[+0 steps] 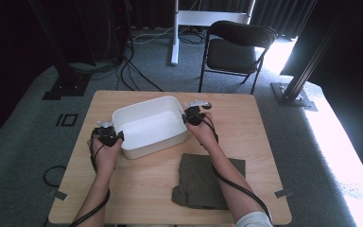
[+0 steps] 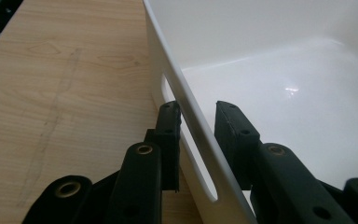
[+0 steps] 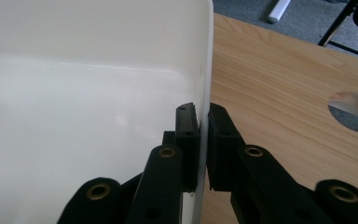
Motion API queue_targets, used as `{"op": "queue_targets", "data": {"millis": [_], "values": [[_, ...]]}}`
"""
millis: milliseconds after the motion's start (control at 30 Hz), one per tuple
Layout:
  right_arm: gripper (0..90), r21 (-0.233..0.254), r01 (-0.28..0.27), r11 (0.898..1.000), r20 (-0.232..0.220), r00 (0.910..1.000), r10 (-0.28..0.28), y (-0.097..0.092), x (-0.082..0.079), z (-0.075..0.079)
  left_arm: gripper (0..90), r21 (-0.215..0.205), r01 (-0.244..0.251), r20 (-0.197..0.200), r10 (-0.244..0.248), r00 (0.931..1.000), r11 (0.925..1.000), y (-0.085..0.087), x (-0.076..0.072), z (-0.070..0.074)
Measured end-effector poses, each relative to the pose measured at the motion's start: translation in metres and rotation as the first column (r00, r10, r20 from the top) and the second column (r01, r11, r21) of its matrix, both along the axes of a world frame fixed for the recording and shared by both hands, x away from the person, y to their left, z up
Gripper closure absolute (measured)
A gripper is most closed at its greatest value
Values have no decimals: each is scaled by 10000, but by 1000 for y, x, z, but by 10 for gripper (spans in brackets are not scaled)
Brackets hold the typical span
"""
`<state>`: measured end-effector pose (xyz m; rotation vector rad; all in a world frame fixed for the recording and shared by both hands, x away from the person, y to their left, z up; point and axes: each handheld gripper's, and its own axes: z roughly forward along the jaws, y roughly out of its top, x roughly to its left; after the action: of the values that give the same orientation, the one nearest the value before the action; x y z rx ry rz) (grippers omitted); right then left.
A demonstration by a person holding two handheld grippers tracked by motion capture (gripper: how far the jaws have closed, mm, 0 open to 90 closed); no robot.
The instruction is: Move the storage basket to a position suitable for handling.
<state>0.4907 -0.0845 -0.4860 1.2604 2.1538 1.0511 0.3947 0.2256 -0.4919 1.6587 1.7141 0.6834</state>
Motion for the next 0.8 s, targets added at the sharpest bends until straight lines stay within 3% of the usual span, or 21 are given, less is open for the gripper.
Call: {"op": "queue_targets", "data": {"millis": [233, 333, 800], "values": [[846, -22, 245, 9997, -106, 9996, -245, -17, -3, 1, 733, 9, 311, -28, -311, 9995, 9995, -14, 8, 0], [846, 5, 383, 9993, -138, 9992, -383, -24, -4, 1, 734, -251, 359, 31, -358, 9994, 9990, -18, 11, -1], [843, 93, 999, 9950, -220, 9948, -997, -59, -10, 1, 735, -102, 1151, -10, -1151, 9933, 9933, -48, 26, 0]]}}
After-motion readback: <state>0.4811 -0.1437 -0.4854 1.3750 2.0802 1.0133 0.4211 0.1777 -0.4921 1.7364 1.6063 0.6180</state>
